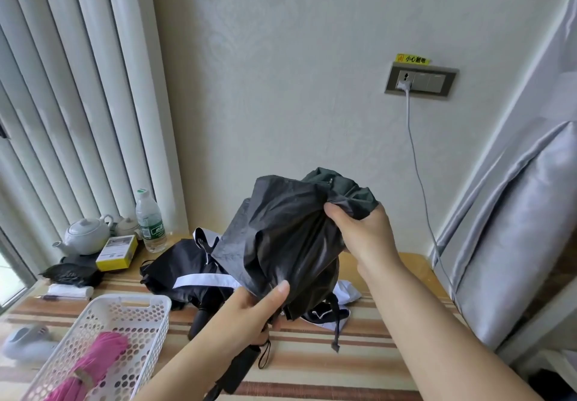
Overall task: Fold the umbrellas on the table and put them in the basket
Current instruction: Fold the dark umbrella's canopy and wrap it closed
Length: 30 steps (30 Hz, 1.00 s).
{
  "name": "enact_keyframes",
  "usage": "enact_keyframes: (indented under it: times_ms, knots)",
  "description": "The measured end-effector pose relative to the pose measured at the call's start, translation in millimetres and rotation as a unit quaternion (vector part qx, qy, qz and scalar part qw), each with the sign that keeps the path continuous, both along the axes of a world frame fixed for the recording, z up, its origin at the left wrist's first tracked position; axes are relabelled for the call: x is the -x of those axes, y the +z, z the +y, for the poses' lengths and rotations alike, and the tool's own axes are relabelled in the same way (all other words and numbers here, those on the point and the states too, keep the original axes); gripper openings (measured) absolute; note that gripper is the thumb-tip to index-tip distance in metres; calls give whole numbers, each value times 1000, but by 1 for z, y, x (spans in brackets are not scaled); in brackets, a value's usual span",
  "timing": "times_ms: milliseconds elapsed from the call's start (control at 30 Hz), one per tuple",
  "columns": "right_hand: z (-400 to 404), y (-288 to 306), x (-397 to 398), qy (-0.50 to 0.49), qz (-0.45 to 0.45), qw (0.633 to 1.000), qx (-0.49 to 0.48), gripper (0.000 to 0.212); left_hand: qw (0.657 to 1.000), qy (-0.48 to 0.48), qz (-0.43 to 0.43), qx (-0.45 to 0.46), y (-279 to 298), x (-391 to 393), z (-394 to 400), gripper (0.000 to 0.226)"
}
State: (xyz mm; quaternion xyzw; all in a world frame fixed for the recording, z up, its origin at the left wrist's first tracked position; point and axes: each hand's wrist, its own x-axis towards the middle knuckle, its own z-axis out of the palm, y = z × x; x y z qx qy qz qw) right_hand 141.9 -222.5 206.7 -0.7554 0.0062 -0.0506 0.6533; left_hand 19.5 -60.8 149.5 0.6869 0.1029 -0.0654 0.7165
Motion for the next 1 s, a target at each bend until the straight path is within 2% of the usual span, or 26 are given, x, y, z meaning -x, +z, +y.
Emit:
enact_keyframes:
  times_ms: [100,167,267,333,400,467,567,633,700,800,833,900,967,1000]
  knots:
    - [-11,5,2,47,-2,999,13,35,999,27,-2,-42,1,-2,7,36]
    - [-25,14,6,49,-28,997,52,28,999,31,18,-27,1,-3,16,37]
    - [-40,22,7,101,-88,983,123,38,999,13,30,-20,2,1,21,40]
    - [-46,25,6,156,-97,975,127,50,999,27,40,4,2,4,21,40]
    - [-48,31,6,178,-100,970,131,53,998,14,50,17,-1,5,23,51]
    - [-43,32,3,138,-115,975,131,41,999,-22,41,7,-3,6,22,62]
    - [-27,26,-3,16,-113,984,134,29,999,-23,43,24,-6,11,15,42]
    - [-18,23,-6,-29,-88,982,162,37,998,-27,46,44,-8,12,9,41]
    - [-15,25,-2,-47,-74,979,185,46,996,-36,52,57,-13,11,8,54]
    - [-21,29,16,-81,-108,967,216,45,993,-19,64,92,-13,8,11,53]
    - [-24,28,21,-62,-89,966,235,47,992,-12,68,101,-11,7,10,51]
    - [-21,23,34,51,39,960,272,56,991,-2,67,111,-11,4,9,50]
    - [-10,9,40,161,189,938,243,58,992,-7,66,111,-11,2,5,49]
    - [-4,1,40,183,224,935,206,58,991,-15,67,112,-10,2,1,48]
